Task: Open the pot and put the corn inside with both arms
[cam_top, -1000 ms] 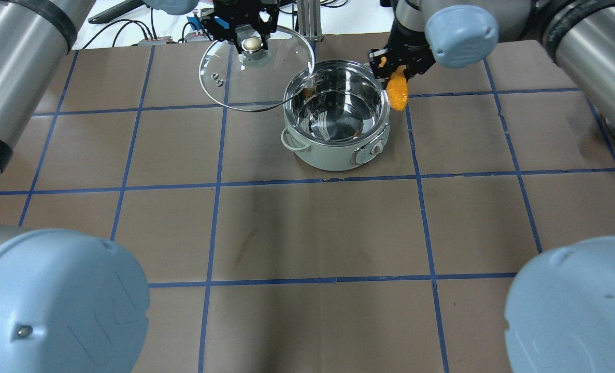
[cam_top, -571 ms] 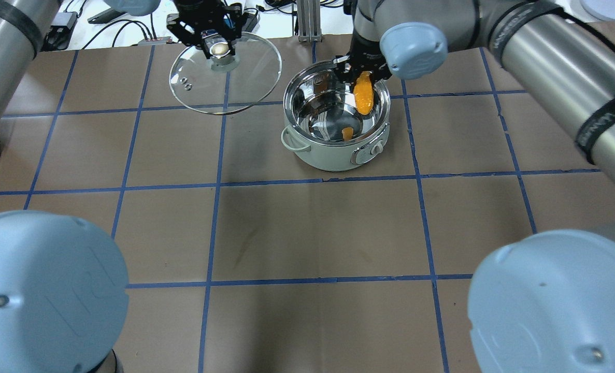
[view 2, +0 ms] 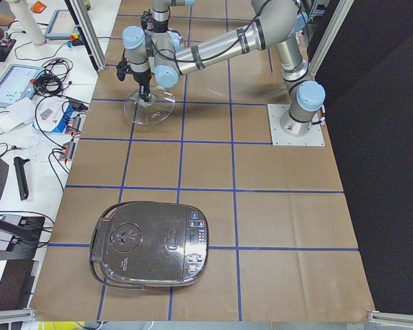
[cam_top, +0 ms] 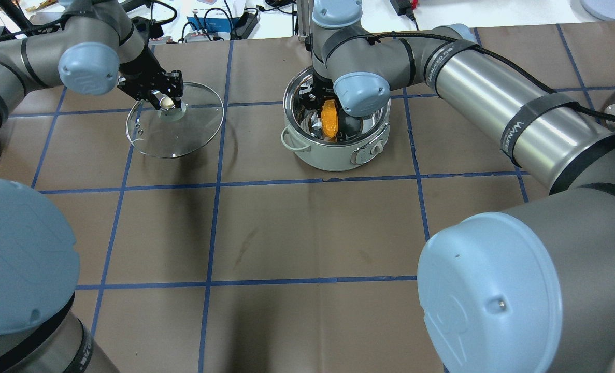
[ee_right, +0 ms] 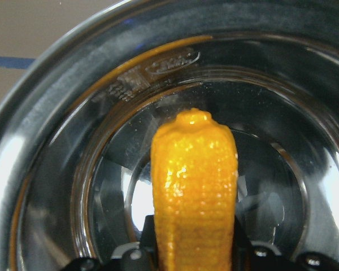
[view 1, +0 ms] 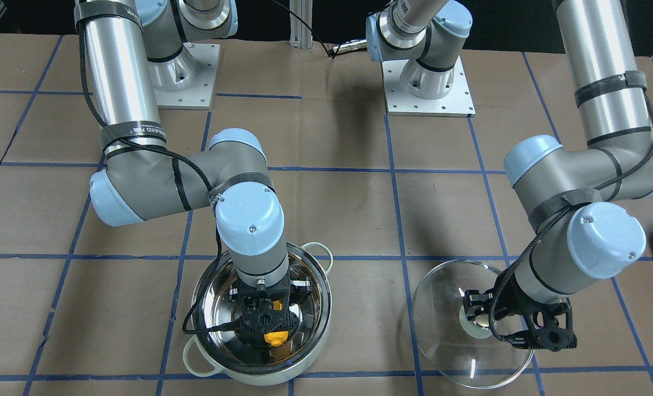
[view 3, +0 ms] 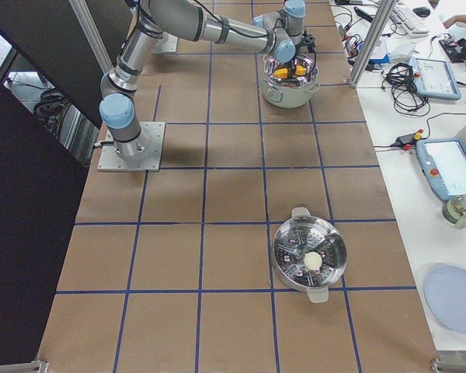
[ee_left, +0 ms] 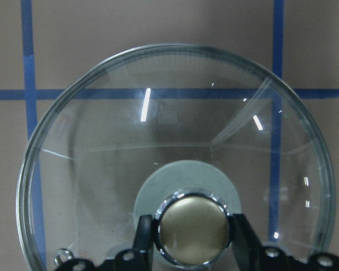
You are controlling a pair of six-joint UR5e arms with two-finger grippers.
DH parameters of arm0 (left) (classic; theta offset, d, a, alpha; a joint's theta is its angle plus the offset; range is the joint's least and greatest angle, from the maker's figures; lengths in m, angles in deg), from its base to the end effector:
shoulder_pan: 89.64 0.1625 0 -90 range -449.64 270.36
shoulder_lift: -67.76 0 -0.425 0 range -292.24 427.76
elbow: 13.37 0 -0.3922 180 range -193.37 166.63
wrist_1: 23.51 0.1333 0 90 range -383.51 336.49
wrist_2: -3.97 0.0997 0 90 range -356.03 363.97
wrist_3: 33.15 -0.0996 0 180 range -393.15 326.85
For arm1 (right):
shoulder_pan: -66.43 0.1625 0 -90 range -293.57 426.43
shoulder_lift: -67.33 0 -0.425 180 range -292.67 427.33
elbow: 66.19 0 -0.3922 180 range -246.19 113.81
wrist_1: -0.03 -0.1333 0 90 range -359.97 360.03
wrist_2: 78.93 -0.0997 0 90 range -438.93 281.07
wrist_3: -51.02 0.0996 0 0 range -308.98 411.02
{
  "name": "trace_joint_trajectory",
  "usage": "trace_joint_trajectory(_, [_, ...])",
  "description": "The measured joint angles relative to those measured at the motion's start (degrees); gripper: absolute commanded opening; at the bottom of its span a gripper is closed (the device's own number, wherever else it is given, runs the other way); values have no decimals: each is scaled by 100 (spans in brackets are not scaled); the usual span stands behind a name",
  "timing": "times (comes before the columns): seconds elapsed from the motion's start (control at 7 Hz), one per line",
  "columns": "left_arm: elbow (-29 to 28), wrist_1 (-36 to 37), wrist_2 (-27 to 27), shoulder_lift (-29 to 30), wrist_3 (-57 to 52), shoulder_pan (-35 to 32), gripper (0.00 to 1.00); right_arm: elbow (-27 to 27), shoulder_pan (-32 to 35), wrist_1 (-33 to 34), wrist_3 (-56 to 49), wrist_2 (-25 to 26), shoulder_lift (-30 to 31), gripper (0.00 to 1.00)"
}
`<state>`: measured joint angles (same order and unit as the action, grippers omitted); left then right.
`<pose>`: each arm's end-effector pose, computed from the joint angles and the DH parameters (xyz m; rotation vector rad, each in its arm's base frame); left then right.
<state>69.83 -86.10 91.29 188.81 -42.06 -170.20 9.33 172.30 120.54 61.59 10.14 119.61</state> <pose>-0.0243 -0.6952 0.2717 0.0123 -3.1027 0.0961 0.3299 -0.6671 0.2578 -0.1445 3.0879 -0.1854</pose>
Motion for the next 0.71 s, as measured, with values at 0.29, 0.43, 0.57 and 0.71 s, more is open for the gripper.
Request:
trace_joint_trajectory(0.29, [366,455,6,5,-85,62,39,16,-21,-13,-128,29,128,100])
trace_joint_trajectory(0.43, [411,502,19,8,-96,71,99,11,-54,-237,-168,21,459,100])
trace_joint_trajectory(0.57, [428,515,26,12,-90,74,100,-14,-112,-730,-200,2,958,100])
trace_joint_trajectory(0.71, [432,506,21,8,-65,76,100,-5,-231,-1323,-228,-11,1524,100])
